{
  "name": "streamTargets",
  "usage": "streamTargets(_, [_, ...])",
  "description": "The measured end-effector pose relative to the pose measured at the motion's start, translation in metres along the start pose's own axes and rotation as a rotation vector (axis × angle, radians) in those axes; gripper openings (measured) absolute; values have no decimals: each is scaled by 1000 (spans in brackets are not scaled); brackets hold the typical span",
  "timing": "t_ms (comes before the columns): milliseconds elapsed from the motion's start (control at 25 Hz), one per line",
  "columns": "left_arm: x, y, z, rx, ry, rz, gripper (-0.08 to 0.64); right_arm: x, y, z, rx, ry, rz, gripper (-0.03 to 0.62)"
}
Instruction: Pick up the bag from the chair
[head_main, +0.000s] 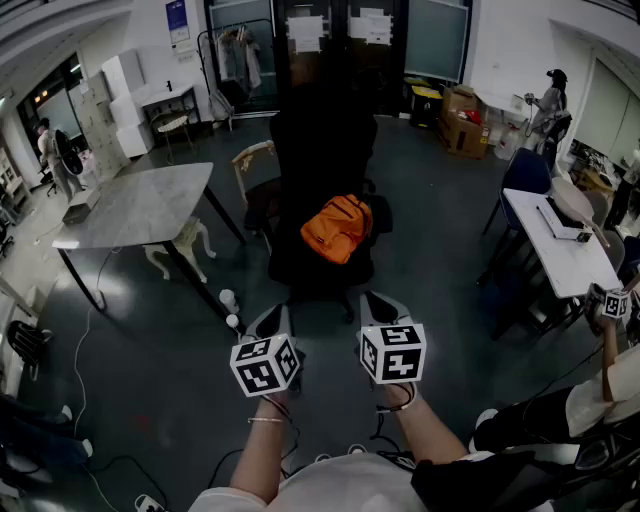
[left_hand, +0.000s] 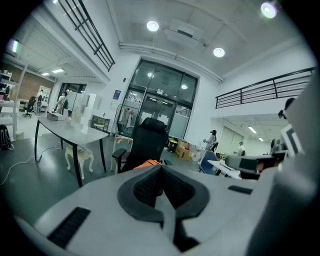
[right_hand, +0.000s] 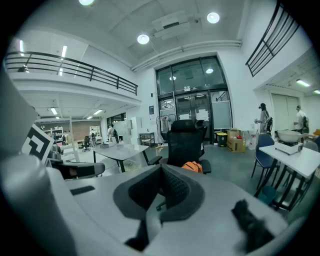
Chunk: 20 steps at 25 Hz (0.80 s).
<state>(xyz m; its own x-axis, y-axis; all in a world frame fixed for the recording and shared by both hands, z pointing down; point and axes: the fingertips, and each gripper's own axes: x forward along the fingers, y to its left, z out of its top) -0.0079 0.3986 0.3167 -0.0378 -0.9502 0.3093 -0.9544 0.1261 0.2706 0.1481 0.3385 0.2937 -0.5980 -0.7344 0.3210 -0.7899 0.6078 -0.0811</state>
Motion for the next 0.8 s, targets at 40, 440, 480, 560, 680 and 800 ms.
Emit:
streamTargets(40, [0, 1, -1, -2, 4, -4, 15, 0, 1, -1, 1, 4, -3, 31])
streamTargets(440, [-5, 10, 1, 10, 3, -9, 15, -4, 11, -4, 13, -3, -12, 31])
streamTargets(480, [-7, 11, 2, 12, 3, -13, 14, -5, 13, -4, 23, -8, -11, 32])
streamTargets(560, [-11, 14, 1, 20, 4, -20, 15, -6, 16, -5, 40, -17, -12, 32])
streamTargets(680, [-16, 21, -2, 24, 8, -20, 15, -8, 18, -10, 57, -19, -25, 33])
streamTargets(800, [-17, 27, -7, 20, 16, -13, 14, -6, 15, -20, 74, 0, -40, 34])
